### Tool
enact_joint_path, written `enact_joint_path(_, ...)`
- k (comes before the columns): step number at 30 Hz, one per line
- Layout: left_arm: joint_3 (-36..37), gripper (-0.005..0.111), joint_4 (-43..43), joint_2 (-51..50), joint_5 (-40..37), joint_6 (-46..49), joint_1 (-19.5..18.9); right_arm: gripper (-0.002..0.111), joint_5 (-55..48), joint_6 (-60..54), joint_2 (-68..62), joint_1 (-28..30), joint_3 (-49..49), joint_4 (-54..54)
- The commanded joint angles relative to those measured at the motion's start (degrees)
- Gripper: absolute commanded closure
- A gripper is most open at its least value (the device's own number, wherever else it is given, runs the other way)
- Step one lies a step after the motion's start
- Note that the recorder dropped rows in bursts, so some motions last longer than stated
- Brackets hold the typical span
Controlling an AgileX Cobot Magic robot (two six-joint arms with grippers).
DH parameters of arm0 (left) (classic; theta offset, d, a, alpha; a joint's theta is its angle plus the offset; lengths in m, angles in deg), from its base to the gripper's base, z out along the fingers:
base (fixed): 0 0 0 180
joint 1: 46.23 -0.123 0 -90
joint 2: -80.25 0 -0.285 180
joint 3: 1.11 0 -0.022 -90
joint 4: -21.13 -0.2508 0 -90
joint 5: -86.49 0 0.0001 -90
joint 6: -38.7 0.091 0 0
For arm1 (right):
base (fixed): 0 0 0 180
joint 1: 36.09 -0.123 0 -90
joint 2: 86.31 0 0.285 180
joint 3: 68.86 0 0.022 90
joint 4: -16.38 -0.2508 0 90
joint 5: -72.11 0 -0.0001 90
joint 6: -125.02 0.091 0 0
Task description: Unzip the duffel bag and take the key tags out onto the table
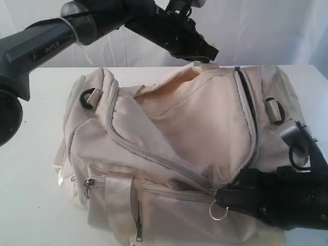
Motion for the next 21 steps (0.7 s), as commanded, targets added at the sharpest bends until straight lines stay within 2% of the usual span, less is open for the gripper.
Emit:
enact_joint_path(1, -0.4, 0.103, -0.1, 0.5, -1.1, -0.1, -0.4, 0.107, -5.6, -2.4, 0.4, -0.5, -2.4, 3.9)
enact_joint_path(4, -0.4, 0.089, -1.3, 0.5, -1.2, -0.1, -0.4, 0.096, -6.6, -2.2, 1.0, -0.5, -3.9, 7.6)
enact_joint_path(8, -0.4, 0.059, -1.3, 0.5, -2.8, -0.1, -0.4, 0.071, -7.8, 1.7, 1.8, -0.5, -6.4, 13.6)
enact_joint_path(10, -0.4, 0.047, -2.2, 1.2, -3.9, -0.1, -0.4, 0.059, -8.9, 4.7, 2.3, -0.5, -8.3, 17.8)
enact_joint_path(13, -0.8, 0.045, -4.8, 3.3, -6.8, -0.1, -0.4, 0.049, -10.8, 11.2, 3.4, -0.5, -11.7, 25.2)
enact_joint_path(21, -0.9, 0.045, -5.9, 10.4, -21.0, 0.0, -0.4, 0.048, -11.0, 26.2, 9.3, -0.5, -26.5, 45.3)
